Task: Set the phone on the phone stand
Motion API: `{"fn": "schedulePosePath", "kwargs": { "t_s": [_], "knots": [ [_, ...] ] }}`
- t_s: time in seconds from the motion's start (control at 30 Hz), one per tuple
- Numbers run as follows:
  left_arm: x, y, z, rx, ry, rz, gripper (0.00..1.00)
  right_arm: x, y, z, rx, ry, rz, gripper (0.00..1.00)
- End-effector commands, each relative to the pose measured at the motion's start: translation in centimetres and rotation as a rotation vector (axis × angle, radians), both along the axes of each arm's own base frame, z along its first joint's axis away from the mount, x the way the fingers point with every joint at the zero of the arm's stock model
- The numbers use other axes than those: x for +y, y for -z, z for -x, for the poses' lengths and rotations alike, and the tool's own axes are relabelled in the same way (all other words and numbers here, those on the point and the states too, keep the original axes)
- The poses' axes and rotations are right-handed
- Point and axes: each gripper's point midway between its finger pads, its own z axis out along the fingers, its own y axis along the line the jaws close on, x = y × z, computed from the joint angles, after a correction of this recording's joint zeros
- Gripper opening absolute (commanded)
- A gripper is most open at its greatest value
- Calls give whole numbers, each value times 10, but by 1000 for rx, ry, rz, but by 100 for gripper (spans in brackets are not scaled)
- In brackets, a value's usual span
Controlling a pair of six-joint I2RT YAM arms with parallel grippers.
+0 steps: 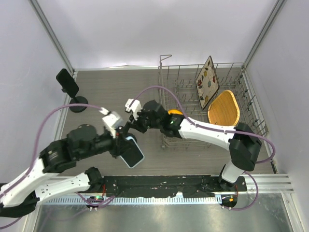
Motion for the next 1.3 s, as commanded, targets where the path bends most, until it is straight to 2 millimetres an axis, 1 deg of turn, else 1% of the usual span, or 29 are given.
{"fn": "schedulePosePath", "kwargs": {
  "t_s": [0.0,0.03,0.07,0.1,0.13,0.2,0.27,0.33,0.4,0.47,0.5,0.53,0.57,0.63,0.7,0.73,0.77,0.83,0.97,1.07,1.2,1.23,1.27],
  "knots": [
    [-70,-22,11,-113,337,42,0,-9,-44,28,2,-316,-55,1],
    [-74,-20,9,-127,363,13,0,-12,-42,33,19,-349,-30,1],
    [-80,-20,9,-154,403,-9,0,-16,-43,30,8,-378,-19,1],
    [-86,-13,5,-173,430,-39,0,-16,-38,31,19,-406,-6,1],
    [-90,-11,-1,-242,457,-70,0,-18,-37,37,44,-450,-3,1],
    [-96,-11,-4,-293,490,-86,0,-23,-34,30,33,-466,4,1],
    [-103,-12,-16,-407,493,-93,0,-24,-32,31,31,-496,0,1],
    [-104,-13,-26,-492,477,-104,0,-23,-30,28,20,-509,-5,1],
    [-104,-13,-42,-526,419,-109,0,-24,-31,26,22,-516,-15,1],
    [-101,-12,-56,-523,362,-94,0,-24,-32,28,22,-533,-36,1],
    [-102,-13,-59,-527,348,-76,0,-27,-30,28,39,-526,-45,1],
    [-103,-13,-63,-540,327,-40,0,-25,-35,28,30,-537,-67,1],
    [-100,-12,-71,-544,296,-33,0,-25,-36,30,30,-544,-79,1],
    [-97,-12,-78,-545,301,4,0,-26,-38,31,37,-553,-99,1],
    [-97,-12,-83,-506,304,43,0,-26,-39,32,38,-557,-102,1],
    [-99,-16,-80,-499,345,74,0,-26,-39,31,38,-556,-101,1],
    [-96,-14,-87,-476,330,79,0,-27,-39,31,42,-561,-103,1],
    [-97,-15,-87,-459,362,87,0,-27,-38,31,45,-564,-104,1],
    [-100,-6,-85,-405,399,82,0,-28,-34,27,57,-557,-98,1],
    [-97,-2,-83,-386,402,72,0,-28,-32,26,61,-556,-93,1],
    [-92,-1,-74,-429,433,66,0,-28,-29,30,84,-591,-93,1],
    [-91,-1,-73,-462,454,53,0,-28,-30,33,91,-615,-98,1],
    [-91,0,-70,-472,470,49,0,-27,-31,32,85,-624,-97,1]
  ]
}}
